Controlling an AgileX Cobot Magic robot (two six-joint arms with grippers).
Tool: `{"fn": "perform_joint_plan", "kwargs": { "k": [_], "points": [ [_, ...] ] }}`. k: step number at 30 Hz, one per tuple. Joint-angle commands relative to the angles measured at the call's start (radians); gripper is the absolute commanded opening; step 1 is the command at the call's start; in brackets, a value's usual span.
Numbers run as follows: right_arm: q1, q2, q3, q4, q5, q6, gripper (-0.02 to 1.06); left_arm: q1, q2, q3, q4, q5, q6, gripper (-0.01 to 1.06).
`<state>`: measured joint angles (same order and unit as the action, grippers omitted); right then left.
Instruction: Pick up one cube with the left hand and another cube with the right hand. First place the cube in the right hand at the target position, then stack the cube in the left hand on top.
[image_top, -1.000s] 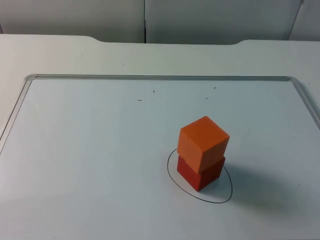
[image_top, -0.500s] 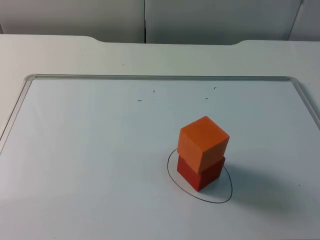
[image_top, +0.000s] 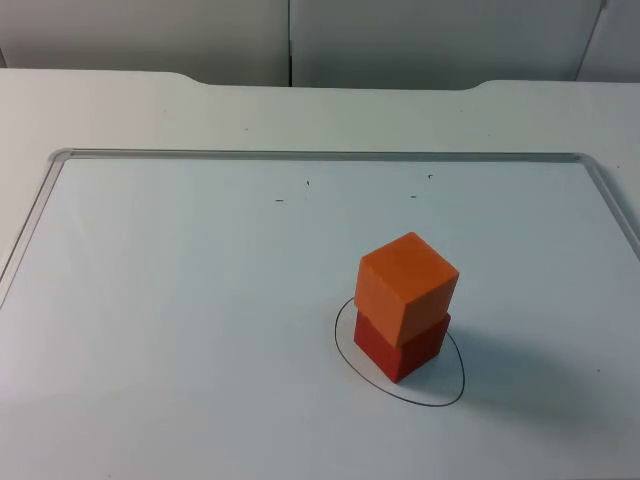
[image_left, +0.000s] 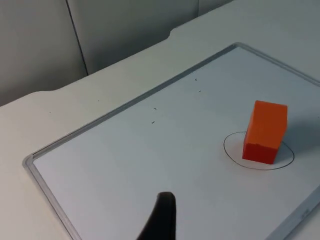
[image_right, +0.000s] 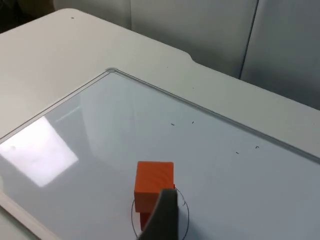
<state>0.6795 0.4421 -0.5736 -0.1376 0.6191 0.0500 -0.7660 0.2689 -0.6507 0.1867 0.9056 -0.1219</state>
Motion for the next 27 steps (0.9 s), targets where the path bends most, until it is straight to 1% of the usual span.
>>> {"fn": "perform_joint_plan", "kwargs": {
  "k": [1,5,6,8,10,13,15,18,27],
  "points": [
    [0.003,-0.026,0.004,0.012,-0.001,-0.006,0.77,-0.005,-0.076,0.028,-0.010,0.026,-0.021,0.79],
    [0.003,-0.066,0.004,0.012,0.023,-0.008,0.77,-0.005,-0.203,0.052,-0.021,0.120,-0.018,0.79],
    [0.003,-0.066,0.004,0.012,0.023,-0.008,0.77,-0.005,-0.203,0.052,-0.021,0.120,-0.018,0.79],
    [0.003,-0.074,0.004,0.014,0.034,-0.025,0.77,-0.005,-0.267,0.074,-0.050,0.143,-0.005,0.79],
    [0.003,-0.078,0.009,0.016,0.034,-0.037,0.77,-0.005,-0.269,0.088,-0.066,0.153,0.014,0.79],
    [0.003,-0.077,0.014,0.018,0.035,-0.058,0.77,-0.005,-0.269,0.129,-0.129,0.196,0.090,0.79],
    [0.003,-0.077,0.014,0.023,0.032,-0.058,0.77,-0.005,-0.269,0.138,-0.152,0.173,0.122,0.79],
    [0.003,-0.077,0.014,0.036,0.032,-0.058,0.77,-0.005,-0.269,0.138,-0.152,0.173,0.122,0.79],
    [0.003,-0.077,0.014,0.038,0.028,-0.060,0.77,-0.005,-0.269,0.138,-0.138,0.173,0.122,0.80]
  ]
}}
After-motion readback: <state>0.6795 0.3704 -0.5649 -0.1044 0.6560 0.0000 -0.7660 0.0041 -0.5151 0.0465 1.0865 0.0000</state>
